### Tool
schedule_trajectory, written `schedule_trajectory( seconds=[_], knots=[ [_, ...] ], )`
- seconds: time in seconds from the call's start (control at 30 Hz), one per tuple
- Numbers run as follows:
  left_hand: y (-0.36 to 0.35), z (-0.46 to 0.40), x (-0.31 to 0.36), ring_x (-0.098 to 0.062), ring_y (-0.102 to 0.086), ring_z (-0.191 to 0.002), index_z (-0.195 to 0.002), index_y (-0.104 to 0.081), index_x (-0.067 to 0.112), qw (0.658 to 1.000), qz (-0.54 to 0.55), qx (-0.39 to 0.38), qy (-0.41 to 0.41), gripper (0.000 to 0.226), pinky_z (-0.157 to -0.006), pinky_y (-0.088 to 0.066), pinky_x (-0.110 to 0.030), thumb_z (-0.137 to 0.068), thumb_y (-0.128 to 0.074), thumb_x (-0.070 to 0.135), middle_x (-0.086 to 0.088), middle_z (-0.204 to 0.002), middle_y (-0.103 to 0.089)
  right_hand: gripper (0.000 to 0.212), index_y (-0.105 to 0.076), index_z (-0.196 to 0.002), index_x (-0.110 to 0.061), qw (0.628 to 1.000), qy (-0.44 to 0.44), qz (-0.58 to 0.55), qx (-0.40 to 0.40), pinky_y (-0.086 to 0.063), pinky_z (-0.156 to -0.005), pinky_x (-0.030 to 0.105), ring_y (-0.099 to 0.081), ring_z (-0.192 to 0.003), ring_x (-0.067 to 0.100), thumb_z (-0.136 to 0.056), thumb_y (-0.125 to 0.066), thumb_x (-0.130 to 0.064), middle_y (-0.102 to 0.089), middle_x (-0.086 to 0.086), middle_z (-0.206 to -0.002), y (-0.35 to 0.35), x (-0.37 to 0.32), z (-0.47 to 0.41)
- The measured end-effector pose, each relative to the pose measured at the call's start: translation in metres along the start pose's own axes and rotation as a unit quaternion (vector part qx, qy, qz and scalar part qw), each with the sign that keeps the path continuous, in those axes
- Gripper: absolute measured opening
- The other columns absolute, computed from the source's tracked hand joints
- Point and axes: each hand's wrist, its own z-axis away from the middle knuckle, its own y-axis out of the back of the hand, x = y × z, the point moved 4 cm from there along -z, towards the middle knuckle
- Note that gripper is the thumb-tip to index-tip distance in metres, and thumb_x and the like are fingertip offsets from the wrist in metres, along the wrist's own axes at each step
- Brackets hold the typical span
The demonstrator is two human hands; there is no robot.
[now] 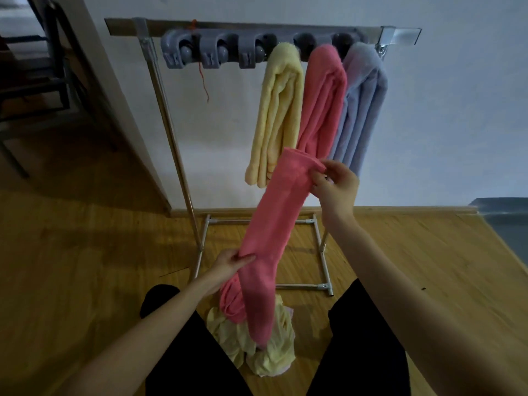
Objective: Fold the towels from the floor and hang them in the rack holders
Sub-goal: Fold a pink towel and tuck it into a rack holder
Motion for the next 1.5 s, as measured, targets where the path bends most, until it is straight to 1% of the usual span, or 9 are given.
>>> schedule_trajectory(
  seconds=[0.23,0.43,0.57,0.7,0.87,1.1,1.23,1.37,1.5],
  knots=[
    [0.023,0.008,0.040,-0.024,-0.066,-0.086,-0.092,-0.070,0.001,0.999,-0.020,-0.026,-0.021,0.052,-0.078,-0.055,-0.034,-0.069,-0.071,0.048,-0.009,-0.090,-0.071,0.021,-0.058,-0.102,0.007,0.968,-0.233,0.064,0.069,-0.055,-0.055,0.023,-0.063,-0.077,0.023,-0.081,-0.055,0.007,-0.062,0.016,-0.090,0.050,0.102,0.000],
    [0.025,0.032,0.121,-0.007,-0.057,-0.058,-0.074,-0.070,0.003,0.979,-0.110,-0.106,-0.136,0.034,-0.055,-0.043,-0.018,-0.077,-0.070,0.037,0.003,-0.063,-0.060,0.037,-0.052,-0.114,0.001,0.895,-0.379,0.167,-0.168,-0.059,-0.058,0.030,-0.062,-0.075,0.021,-0.079,-0.063,0.008,-0.058,0.015,-0.094,0.047,0.159,0.036],
    [0.020,0.045,0.154,-0.006,-0.045,-0.050,-0.063,-0.063,0.007,0.947,-0.201,-0.195,-0.159,0.030,-0.050,-0.034,-0.015,-0.084,-0.068,0.028,0.003,-0.057,-0.047,0.043,-0.050,-0.124,-0.004,0.811,-0.259,0.375,-0.368,-0.056,-0.074,0.029,-0.063,-0.092,0.025,-0.084,-0.065,-0.002,-0.059,0.016,-0.112,0.038,0.156,0.045],
    [0.012,0.049,0.173,-0.008,-0.055,-0.062,-0.084,-0.071,0.001,0.924,-0.243,-0.245,-0.161,0.024,-0.056,-0.043,-0.017,-0.087,-0.066,0.024,-0.008,-0.072,-0.060,0.041,-0.054,-0.121,0.002,0.884,-0.020,0.291,-0.366,-0.050,-0.091,0.035,-0.058,-0.111,0.027,-0.082,-0.060,0.009,-0.059,0.015,-0.120,0.016,0.114,0.042],
    [0.007,0.046,0.190,-0.009,-0.060,-0.071,-0.099,-0.073,0.004,0.915,-0.258,-0.256,-0.176,0.023,-0.062,-0.046,-0.019,-0.089,-0.065,0.022,-0.016,-0.085,-0.068,0.057,-0.055,-0.123,-0.004,0.867,-0.114,0.056,-0.481,-0.047,-0.102,0.040,-0.056,-0.121,0.025,-0.069,-0.054,0.012,-0.059,0.015,-0.126,-0.004,0.073,0.050],
    [0.021,0.040,0.190,-0.003,-0.059,-0.058,-0.094,-0.072,0.000,0.920,-0.252,-0.253,-0.160,0.025,-0.051,-0.044,-0.013,-0.088,-0.065,0.023,0.001,-0.070,-0.064,0.039,-0.060,-0.104,0.010,0.837,-0.113,0.079,-0.529,-0.045,-0.091,0.060,-0.058,-0.103,0.047,-0.082,-0.070,-0.020,-0.058,0.034,-0.107,-0.015,0.056,0.048],
    [0.030,0.040,0.186,-0.011,-0.059,-0.056,-0.084,-0.070,-0.003,0.926,-0.249,-0.238,-0.155,0.038,-0.048,-0.043,-0.018,-0.082,-0.068,0.035,0.001,-0.065,-0.061,0.015,-0.061,-0.085,-0.002,0.840,-0.089,0.053,-0.532,-0.052,-0.066,0.026,-0.063,-0.079,0.022,-0.085,-0.066,-0.016,-0.062,0.010,-0.081,-0.011,0.036,0.035],
    [0.050,0.039,0.175,-0.024,-0.055,-0.058,-0.084,-0.065,-0.011,0.938,-0.241,-0.214,-0.129,0.058,-0.049,-0.040,-0.023,-0.072,-0.069,0.046,-0.015,-0.070,-0.058,0.029,-0.052,-0.080,0.009,0.852,-0.081,0.052,-0.515,-0.044,-0.060,0.028,-0.051,-0.070,0.026,-0.084,-0.064,-0.016,-0.049,0.014,-0.077,-0.004,0.027,0.019],
    [0.079,0.041,0.164,-0.019,-0.065,-0.064,-0.082,-0.072,0.002,0.936,-0.244,-0.224,-0.115,0.038,-0.055,-0.051,-0.022,-0.069,-0.079,0.037,-0.005,-0.073,-0.067,0.011,-0.054,-0.077,-0.006,0.868,-0.088,0.055,-0.485,-0.043,-0.051,0.019,-0.052,-0.058,0.014,-0.082,-0.064,-0.009,-0.051,0.006,-0.070,0.008,0.023,0.004]
  ],
)
